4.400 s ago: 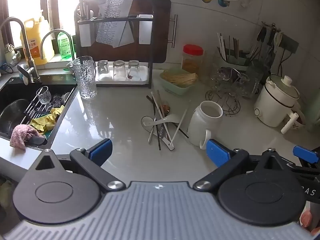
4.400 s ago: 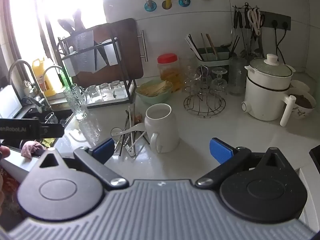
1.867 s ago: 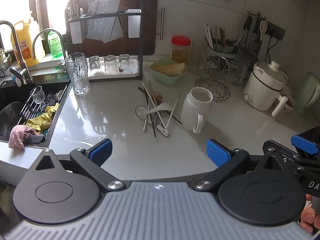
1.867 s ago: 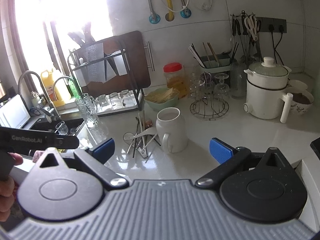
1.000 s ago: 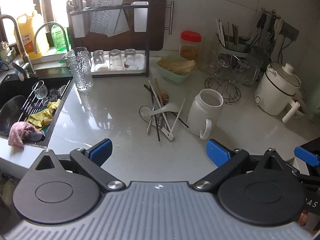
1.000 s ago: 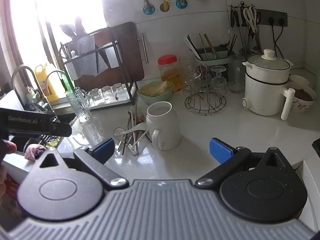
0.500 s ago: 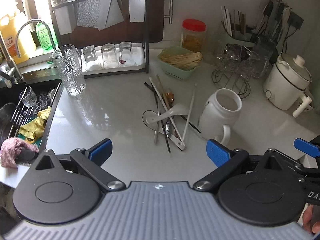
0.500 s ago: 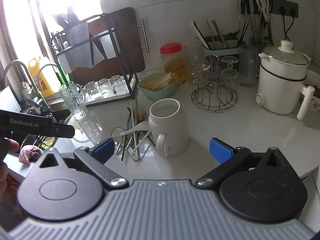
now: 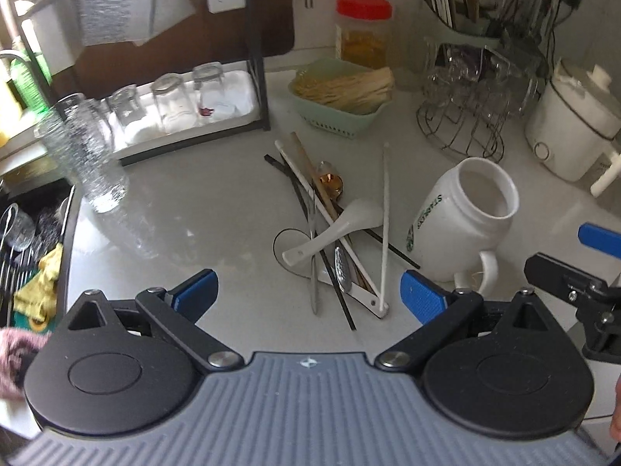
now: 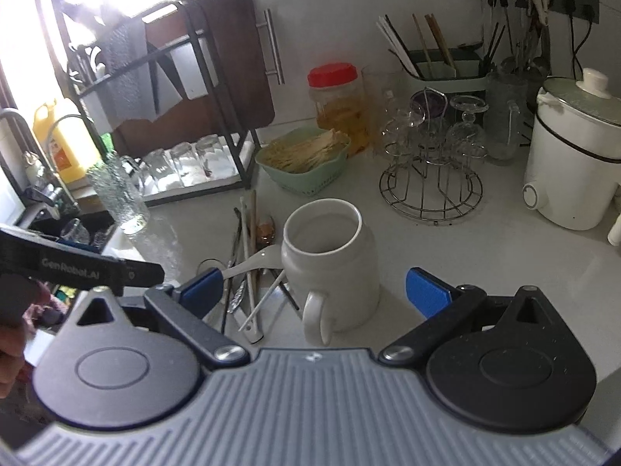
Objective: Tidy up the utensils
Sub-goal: 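Grasp the white Starbucks mug rim with the right tool while the left tool reaches toward the white ceramic spoon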
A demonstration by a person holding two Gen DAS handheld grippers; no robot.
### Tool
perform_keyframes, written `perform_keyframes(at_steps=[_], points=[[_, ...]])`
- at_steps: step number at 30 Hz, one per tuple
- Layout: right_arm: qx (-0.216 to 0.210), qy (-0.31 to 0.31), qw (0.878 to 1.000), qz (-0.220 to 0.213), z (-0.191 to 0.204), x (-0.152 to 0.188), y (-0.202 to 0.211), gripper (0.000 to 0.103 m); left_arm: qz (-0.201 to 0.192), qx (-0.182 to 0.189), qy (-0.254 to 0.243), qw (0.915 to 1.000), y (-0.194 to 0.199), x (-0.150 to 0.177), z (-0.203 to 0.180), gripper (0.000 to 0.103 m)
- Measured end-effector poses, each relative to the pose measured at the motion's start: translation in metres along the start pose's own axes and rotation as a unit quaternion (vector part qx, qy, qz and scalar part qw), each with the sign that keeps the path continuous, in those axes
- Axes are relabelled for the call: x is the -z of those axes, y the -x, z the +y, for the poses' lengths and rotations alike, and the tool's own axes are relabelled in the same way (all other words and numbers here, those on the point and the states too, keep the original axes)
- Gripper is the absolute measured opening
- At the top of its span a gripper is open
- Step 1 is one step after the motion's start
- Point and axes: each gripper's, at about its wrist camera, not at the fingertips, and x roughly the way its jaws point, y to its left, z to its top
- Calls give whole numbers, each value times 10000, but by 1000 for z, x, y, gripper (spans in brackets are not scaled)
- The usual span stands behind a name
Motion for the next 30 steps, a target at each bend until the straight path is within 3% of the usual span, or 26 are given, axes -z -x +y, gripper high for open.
perform_keyframes(at_steps=[6,11,21,26,30], points=[[137,-40,9996,230,3,-3,-30,102,212,211,-475,9984,-44,-8,0,102],[273,-64,9988,413,7,-5,-52,97,361,481,-1095,9922,-72,-13,0,102],[615,62,9970,475,17,-12,-85,93,112,743,-2096,9749,-103,-31,-1,100],[773,58,9958,484,16,-15,-97,89,103,1019,-2298,9678,-113,-44,0,93],[730,99,9961,479,14,-16,-101,89,125,1276,-2604,9570,-121,-50,-5,83]])
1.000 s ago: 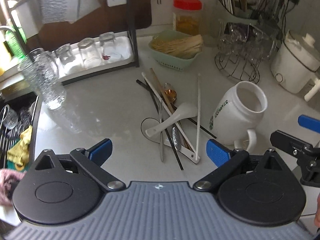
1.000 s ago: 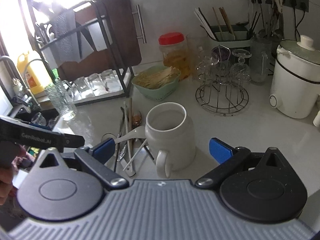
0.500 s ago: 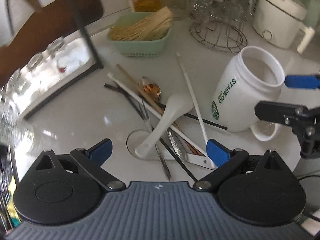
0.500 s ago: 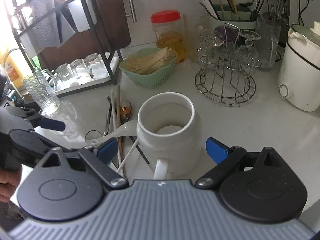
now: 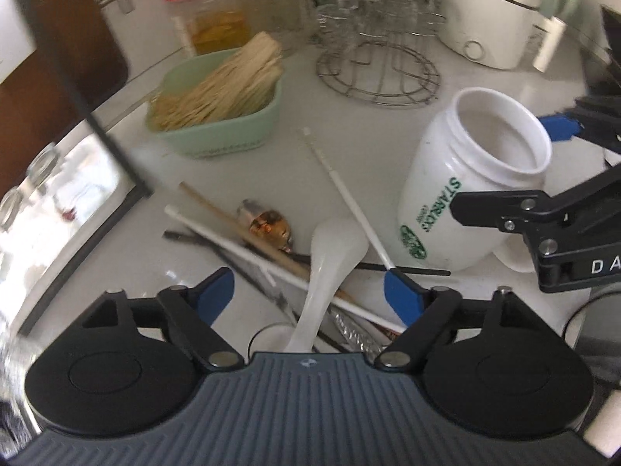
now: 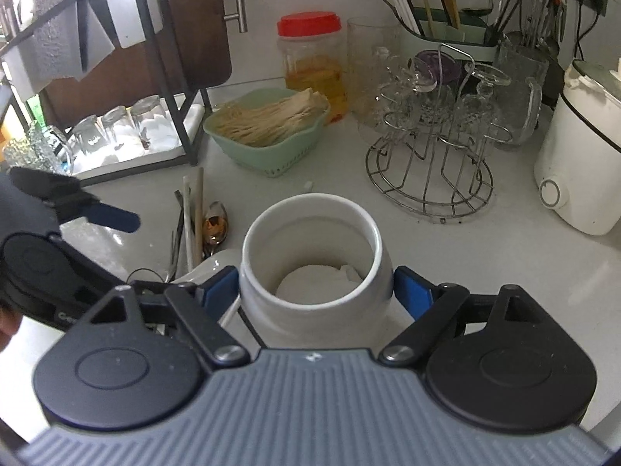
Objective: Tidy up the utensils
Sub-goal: 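Grasp the white Starbucks mug rim with the right tool while the left tool reaches toward the white ceramic spoon, then close the left tool on the white ceramic spoon handle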
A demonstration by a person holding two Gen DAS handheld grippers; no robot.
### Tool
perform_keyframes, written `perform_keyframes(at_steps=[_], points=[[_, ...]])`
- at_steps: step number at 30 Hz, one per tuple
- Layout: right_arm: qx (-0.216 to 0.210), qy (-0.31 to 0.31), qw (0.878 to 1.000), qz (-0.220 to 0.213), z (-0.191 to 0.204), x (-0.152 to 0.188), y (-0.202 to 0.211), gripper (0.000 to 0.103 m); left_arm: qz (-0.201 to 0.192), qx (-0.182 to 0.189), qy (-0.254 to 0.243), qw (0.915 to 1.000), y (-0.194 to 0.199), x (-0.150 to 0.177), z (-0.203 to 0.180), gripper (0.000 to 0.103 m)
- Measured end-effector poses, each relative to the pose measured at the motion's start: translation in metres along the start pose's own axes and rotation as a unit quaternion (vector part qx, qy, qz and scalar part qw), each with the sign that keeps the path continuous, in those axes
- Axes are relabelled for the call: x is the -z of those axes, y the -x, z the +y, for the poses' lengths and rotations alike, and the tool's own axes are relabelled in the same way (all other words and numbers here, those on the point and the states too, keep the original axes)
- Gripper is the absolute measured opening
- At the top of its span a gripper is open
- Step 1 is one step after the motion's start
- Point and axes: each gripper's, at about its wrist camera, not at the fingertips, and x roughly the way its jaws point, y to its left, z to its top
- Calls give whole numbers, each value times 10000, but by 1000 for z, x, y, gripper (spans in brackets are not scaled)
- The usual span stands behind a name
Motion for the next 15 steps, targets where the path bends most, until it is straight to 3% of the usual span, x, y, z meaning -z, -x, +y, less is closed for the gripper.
perform_keyframes(at_steps=[2,3,4,15], points=[[-30,3,10000,64,-1,-1,1,88,11,131,-125,9998,-5,-4,1,71],[-37,11,9999,95,-1,-1,2,88,21,224,-183,9996,-6,-5,1,61],[-35,6,9999,131,-2,-2,2,88,39,299,-236,9993,-8,-8,1,59],[90,-104,9992,382,-5,-6,2,88,423,643,-1024,9918,-42,-26,-11,56]])
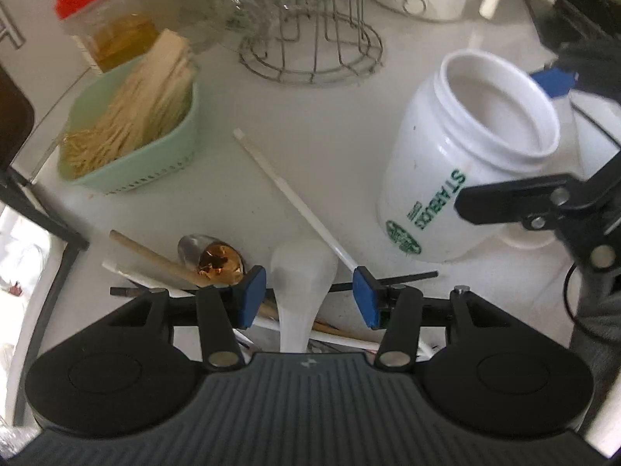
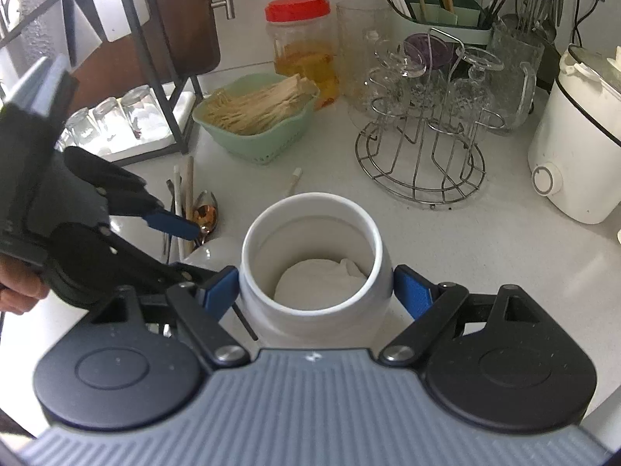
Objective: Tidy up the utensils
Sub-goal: 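Close the left tool on the white ceramic spoon handle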
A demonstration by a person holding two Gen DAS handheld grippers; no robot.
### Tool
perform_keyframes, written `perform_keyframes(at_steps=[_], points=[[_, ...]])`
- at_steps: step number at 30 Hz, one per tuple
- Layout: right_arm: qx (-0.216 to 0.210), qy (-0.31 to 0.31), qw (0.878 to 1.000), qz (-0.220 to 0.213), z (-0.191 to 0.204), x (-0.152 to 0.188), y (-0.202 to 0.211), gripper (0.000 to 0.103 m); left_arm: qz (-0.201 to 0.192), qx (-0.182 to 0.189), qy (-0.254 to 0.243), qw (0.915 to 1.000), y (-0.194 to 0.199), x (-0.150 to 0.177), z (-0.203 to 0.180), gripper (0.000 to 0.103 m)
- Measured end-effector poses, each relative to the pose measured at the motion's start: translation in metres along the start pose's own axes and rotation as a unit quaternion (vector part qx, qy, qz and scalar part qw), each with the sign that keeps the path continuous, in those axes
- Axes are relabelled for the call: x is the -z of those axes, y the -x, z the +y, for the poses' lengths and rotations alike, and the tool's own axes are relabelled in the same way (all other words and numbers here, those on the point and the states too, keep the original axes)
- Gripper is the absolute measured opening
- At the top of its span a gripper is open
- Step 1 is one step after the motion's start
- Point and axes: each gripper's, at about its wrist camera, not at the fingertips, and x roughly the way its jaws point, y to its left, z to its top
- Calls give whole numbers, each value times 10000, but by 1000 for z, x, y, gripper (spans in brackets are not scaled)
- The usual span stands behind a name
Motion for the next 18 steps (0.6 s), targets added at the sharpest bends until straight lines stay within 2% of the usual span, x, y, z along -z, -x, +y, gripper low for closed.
perform_keyframes(at_steps=[15,18], points=[[48,-45,10000,-12,1,1,0,88,291,225,191,9991,-26,-13,12,56],[66,-63,10000,-19,1,2,0,88,341,244,188,9989,-30,-15,13,50]])
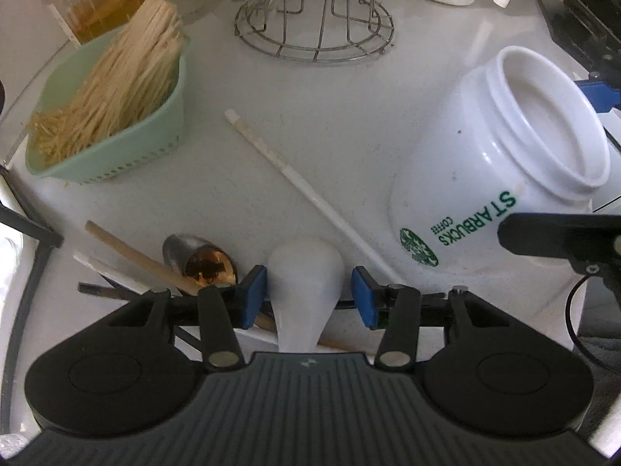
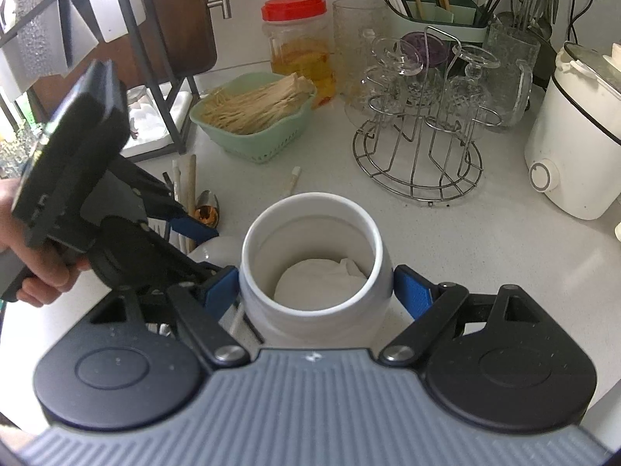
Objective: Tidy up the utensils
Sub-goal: 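Close the left tool on the white ceramic spoon handle, then lift the ceramic spoon with the left tool toward the held mug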
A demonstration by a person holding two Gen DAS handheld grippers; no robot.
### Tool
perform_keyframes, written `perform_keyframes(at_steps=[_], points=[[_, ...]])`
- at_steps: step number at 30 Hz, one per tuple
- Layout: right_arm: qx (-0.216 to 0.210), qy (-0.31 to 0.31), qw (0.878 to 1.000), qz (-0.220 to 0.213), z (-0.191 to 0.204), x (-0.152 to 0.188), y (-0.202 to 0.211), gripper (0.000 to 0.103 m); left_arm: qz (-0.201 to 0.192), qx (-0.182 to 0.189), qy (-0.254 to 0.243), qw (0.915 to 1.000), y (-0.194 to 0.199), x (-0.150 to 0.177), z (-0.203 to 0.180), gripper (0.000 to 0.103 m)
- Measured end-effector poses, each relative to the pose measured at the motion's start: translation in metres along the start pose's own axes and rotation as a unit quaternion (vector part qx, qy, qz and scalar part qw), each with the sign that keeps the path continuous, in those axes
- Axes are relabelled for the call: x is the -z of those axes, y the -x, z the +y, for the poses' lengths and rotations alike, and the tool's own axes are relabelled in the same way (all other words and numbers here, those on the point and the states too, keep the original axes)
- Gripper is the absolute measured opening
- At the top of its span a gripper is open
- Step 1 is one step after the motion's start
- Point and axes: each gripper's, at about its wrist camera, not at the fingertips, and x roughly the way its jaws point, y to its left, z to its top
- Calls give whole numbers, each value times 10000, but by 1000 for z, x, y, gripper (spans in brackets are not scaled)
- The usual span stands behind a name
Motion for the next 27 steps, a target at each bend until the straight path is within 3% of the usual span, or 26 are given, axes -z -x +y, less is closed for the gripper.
perform_keyframes(at_steps=[7,15,27], points=[[46,-33,10000,-39,1,1,0,89,-100,-5,94,9999,3,-1,1,48],[17,5,10000,-59,4,0,-1,89,-486,-120,462,9977,29,2,3,48],[-60,104,9998,-172,12,0,-3,89,-1217,-307,1512,9805,85,18,14,48]])
